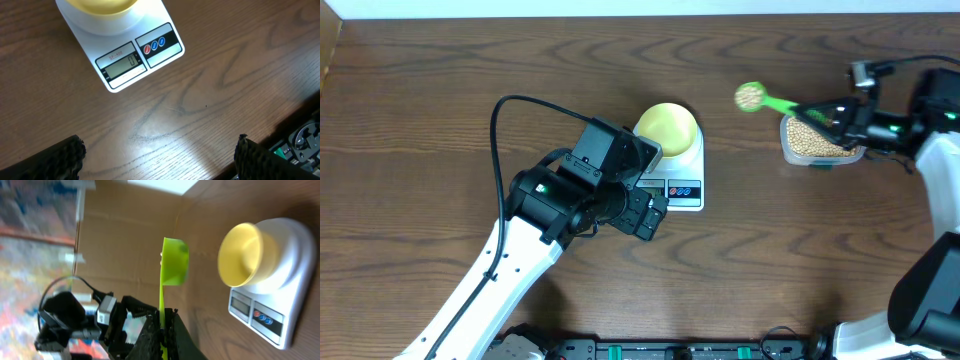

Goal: Scoop item into bowl and weigh 50g on scale
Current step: 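Scoop soybeans and lift the green scoop out of the tub, then carry the filled scoop with the right gripper over the yellow bowl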

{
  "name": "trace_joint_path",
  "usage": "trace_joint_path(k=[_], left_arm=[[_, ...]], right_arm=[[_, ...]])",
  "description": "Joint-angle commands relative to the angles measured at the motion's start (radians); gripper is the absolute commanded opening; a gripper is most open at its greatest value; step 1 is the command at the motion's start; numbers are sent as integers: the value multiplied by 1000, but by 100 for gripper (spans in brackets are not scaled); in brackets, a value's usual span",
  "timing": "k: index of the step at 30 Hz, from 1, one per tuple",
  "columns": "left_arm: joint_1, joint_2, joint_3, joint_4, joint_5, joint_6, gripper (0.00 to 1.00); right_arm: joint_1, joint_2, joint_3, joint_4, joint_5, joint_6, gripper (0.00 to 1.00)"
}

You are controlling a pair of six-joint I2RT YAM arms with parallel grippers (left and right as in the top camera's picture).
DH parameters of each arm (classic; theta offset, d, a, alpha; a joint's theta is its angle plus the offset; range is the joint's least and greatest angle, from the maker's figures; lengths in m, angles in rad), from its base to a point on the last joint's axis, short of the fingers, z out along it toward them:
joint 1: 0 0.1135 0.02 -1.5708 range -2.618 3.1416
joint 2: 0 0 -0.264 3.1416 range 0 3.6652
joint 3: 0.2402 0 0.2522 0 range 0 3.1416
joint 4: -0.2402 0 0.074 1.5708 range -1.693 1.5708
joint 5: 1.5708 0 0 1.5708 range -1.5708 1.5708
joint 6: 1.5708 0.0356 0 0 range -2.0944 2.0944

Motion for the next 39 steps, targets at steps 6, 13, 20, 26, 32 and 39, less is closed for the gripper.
trace_joint_path(k=[6, 13, 20, 26, 32, 39], left_arm=[[4, -2, -2, 1, 9, -1, 98], [4, -2, -2, 1, 9, -1, 98], [4, -2, -2, 1, 9, -1, 98], [4, -2, -2, 1, 9, -1, 98], [4, -2, -2, 1, 9, -1, 98], [4, -2, -2, 1, 9, -1, 98]], right_arm=[[172, 5, 19, 116, 17, 55, 1], [270, 5, 19, 307, 87, 178, 1], [338, 5, 19, 329, 214, 169, 1], [381, 5, 19, 320, 335, 117, 1], [431, 5, 19, 295, 498, 46, 1], [487, 5, 19, 280, 673, -27, 1]])
